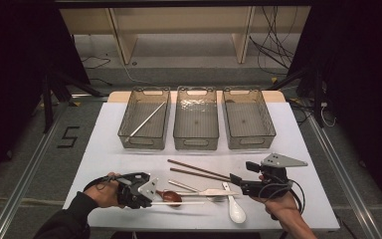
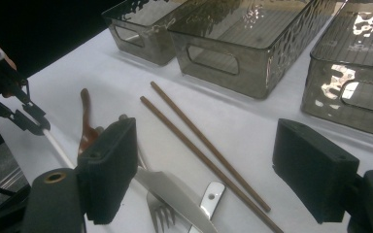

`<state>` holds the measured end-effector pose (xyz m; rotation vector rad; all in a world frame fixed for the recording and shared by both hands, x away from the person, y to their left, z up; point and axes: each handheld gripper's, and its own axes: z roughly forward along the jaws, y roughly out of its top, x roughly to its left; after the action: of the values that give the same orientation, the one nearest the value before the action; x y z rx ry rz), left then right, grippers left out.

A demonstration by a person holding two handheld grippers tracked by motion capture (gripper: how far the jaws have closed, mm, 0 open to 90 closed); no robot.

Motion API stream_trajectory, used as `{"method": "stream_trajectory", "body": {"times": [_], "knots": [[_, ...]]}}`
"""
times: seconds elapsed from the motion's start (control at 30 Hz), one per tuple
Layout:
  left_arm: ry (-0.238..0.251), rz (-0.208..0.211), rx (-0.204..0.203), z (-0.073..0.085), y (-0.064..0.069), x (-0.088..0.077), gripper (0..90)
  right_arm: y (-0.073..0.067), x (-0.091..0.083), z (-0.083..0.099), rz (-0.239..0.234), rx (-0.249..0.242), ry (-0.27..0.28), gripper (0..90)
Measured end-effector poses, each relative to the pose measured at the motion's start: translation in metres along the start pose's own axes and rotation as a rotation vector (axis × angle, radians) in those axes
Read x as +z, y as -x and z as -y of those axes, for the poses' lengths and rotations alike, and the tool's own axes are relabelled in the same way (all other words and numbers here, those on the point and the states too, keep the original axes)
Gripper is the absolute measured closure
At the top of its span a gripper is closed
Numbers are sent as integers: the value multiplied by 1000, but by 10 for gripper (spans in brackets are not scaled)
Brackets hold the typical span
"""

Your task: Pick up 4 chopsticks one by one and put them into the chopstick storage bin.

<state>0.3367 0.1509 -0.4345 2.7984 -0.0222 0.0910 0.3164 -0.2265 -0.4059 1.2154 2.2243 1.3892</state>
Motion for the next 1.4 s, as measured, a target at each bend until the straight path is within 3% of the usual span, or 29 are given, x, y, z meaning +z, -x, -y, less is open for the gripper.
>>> {"method": "stream_trajectory", "body": {"times": [0.37, 0.43, 0.6, 0.7, 0.77, 1.1, 1.4], "knots": [[135, -88, -164, 3, -13, -20, 837, 1, 0, 0, 3, 5, -1, 254], [163, -131, -196, 3, -16, -25, 837, 1, 0, 0, 6, 4, -2, 254], [266, -222, -349, 10, -33, -43, 837, 1, 1, 1, 7, 5, -6, 254], [327, -234, -431, 17, -46, -50, 837, 2, 1, 1, 7, 4, -3, 254], [330, -259, -469, 21, -52, -52, 837, 2, 1, 1, 8, 6, -3, 254], [371, -309, -618, 35, -73, -56, 837, 3, 1, 1, 8, 12, -4, 254], [414, -353, -705, 37, -98, -67, 837, 3, 1, 1, 8, 11, -3, 254]]}}
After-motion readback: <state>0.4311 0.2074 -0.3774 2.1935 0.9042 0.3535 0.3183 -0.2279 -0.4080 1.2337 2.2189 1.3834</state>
